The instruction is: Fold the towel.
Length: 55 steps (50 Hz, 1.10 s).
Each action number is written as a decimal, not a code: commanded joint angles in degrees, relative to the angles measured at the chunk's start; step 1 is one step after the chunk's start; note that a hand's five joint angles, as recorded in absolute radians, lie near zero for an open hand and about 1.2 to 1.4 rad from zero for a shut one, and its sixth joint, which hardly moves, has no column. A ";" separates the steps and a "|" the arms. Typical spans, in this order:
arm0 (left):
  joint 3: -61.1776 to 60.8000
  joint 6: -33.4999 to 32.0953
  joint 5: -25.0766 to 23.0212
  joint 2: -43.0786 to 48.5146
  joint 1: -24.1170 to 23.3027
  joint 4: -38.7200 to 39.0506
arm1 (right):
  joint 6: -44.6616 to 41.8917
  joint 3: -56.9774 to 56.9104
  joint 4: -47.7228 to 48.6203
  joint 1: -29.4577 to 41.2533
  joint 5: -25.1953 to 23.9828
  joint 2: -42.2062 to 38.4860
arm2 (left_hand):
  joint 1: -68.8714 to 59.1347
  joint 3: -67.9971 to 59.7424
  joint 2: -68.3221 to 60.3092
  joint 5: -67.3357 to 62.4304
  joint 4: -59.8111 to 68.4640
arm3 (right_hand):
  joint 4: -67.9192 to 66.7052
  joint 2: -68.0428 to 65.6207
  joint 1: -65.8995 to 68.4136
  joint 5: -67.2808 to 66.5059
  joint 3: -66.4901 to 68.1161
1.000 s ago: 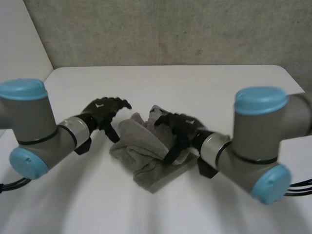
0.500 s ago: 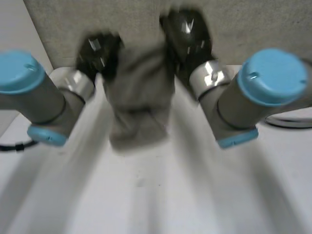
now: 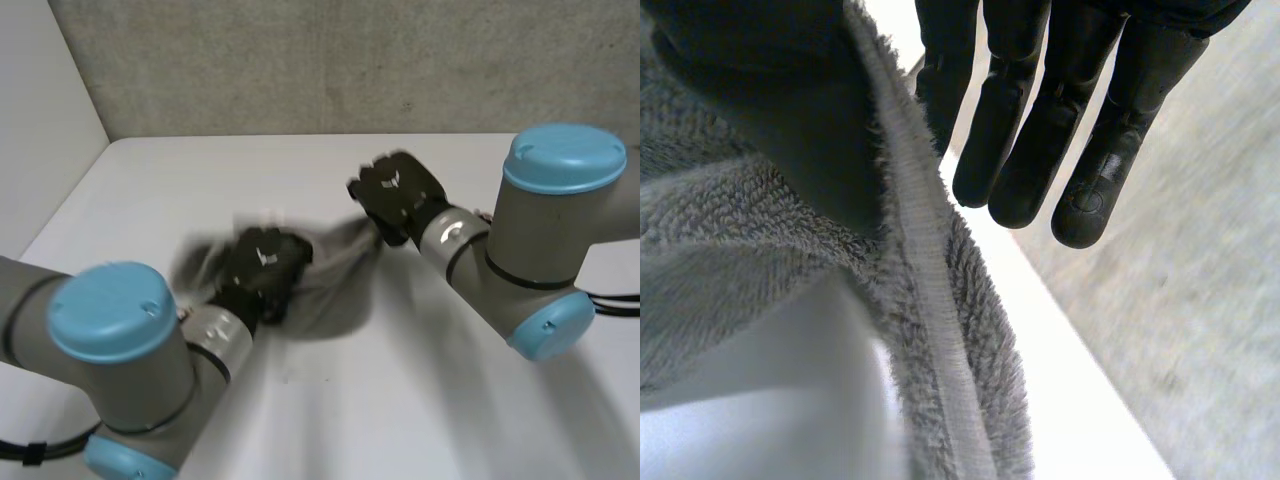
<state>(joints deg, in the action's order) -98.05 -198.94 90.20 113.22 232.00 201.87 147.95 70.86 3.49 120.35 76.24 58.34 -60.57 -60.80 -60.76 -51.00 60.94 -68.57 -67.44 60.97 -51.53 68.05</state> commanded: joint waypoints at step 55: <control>7.43 15.86 5.86 7.19 -0.41 -12.47 | -5.22 20.28 -0.24 -11.71 0.40 5.73 | 19.57 19.81 19.76 20.00 -19.94 | -11.43 -12.56 19.03 -18.47 11.95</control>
<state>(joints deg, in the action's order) -93.04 -182.79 95.84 116.68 231.37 188.64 142.73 91.18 3.17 108.64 76.56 64.08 -25.40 -25.53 -25.49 -15.62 25.55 -68.58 -67.44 60.97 -51.53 68.05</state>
